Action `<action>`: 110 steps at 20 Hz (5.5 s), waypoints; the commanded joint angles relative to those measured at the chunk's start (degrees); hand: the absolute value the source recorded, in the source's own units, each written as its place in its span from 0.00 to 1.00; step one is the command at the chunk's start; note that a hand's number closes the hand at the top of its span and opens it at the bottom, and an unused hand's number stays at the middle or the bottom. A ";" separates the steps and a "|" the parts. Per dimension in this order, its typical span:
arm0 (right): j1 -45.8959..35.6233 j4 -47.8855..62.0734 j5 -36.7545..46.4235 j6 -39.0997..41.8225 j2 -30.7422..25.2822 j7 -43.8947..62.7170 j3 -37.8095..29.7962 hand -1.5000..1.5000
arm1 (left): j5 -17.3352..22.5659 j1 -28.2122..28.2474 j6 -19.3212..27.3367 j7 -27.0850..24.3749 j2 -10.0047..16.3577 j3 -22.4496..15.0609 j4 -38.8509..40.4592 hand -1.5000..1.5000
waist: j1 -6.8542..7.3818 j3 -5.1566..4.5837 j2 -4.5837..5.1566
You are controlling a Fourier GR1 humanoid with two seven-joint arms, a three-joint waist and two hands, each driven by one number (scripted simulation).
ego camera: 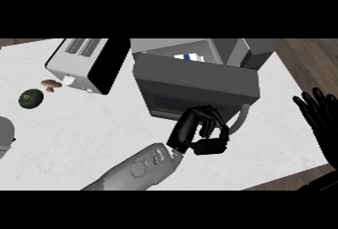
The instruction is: Pick up the milk, place it into the microwave and close the microwave
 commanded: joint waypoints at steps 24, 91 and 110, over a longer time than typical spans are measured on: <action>-3.00 -6.38 -12.21 2.85 -4.81 8.25 -1.20 0.00 | 18.87 -12.50 0.23 -11.82 -0.29 12.85 12.27 1.00 | -6.33 0.04 2.69; -8.39 -9.14 -35.06 9.99 -16.69 19.19 -1.84 0.00 | 30.39 -15.36 2.44 -23.07 -0.29 3.80 22.75 1.00 | -6.63 0.61 3.45; -3.91 -13.03 -39.04 8.42 -20.16 20.81 -5.85 0.00 | 37.26 -11.99 3.14 -21.72 -0.13 1.83 25.66 0.00 | -1.80 0.19 2.12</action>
